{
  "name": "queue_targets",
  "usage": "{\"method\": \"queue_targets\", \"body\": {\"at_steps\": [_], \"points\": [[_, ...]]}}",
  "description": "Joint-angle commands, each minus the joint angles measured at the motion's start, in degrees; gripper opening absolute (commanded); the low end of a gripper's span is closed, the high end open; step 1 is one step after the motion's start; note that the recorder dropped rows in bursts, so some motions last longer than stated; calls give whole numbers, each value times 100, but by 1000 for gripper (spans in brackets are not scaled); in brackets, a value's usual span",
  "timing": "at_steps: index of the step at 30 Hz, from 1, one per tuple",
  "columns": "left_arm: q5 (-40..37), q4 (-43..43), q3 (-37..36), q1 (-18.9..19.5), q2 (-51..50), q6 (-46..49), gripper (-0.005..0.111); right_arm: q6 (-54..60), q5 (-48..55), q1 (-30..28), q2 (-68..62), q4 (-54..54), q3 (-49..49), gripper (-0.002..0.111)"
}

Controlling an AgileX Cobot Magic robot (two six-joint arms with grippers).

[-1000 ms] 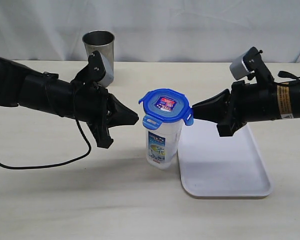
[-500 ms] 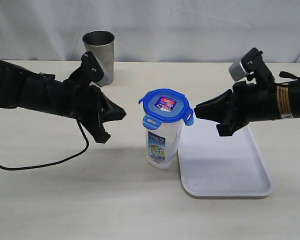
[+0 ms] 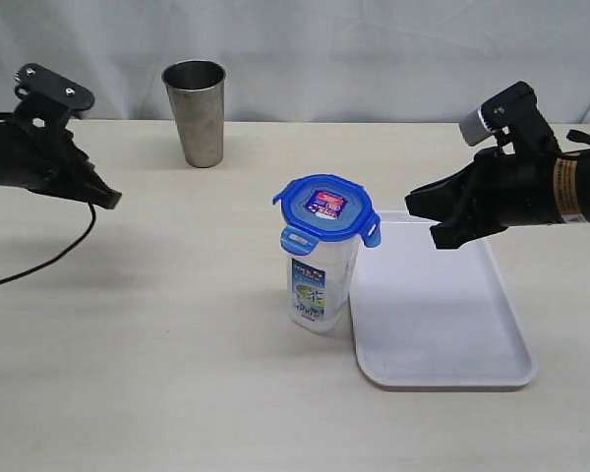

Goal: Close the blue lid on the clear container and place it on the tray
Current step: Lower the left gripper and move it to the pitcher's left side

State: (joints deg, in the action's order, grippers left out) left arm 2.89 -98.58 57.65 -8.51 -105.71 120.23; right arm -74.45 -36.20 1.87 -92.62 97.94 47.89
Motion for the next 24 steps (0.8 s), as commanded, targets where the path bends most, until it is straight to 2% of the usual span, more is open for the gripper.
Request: {"method": "queue_targets", "body": {"at_steps": [1, 2, 3, 6, 8, 9, 10, 12, 15, 18, 19, 21, 24], "points": [[2068, 1776, 156, 14, -8, -2806, 0, -34, 43, -40, 44, 24, -20, 4], [2744, 3134, -57, 14, -8, -4233, 0, -34, 43, -40, 44, 24, -20, 4], [3034, 4072, -258, 14, 9, -5554, 0, -34, 43, -40, 44, 24, -20, 4], [3138, 7957, -819, 143, 15, -9082, 0, -34, 56, -40, 44, 24, -20, 4], [3110, 10947, -864, 313, 15, -11820, 0, -34, 56, -40, 44, 24, -20, 4], [3226, 12358, -821, 431, 15, -12784, 0, -34, 56, -40, 44, 24, -20, 4], [3459, 13475, -795, 572, 15, -13785, 0, -34, 56, -40, 44, 24, -20, 4], [3948, 14703, -795, 873, 15, -15103, 0, -23, 56, -40, 44, 24, -20, 4], [4665, 15592, -1036, 1387, 15, -15525, 0, -11, 56, -40, 44, 24, -20, 4], [6250, 16369, -1518, 1887, -109, -15445, 0, -11, 56, -40, 44, 24, -20, 4], [6708, 16584, -1600, 1951, -165, -15416, 0, -11, 56, -40, 44, 24, -20, 4], [6708, 17077, -1662, 1970, -278, -15415, 0, -11, 56, -40, 44, 24, -20, 4], [6627, 17399, -1683, 1699, -426, -15415, 1, -11, 56, -40, 44, 24, -20, 4]]}}
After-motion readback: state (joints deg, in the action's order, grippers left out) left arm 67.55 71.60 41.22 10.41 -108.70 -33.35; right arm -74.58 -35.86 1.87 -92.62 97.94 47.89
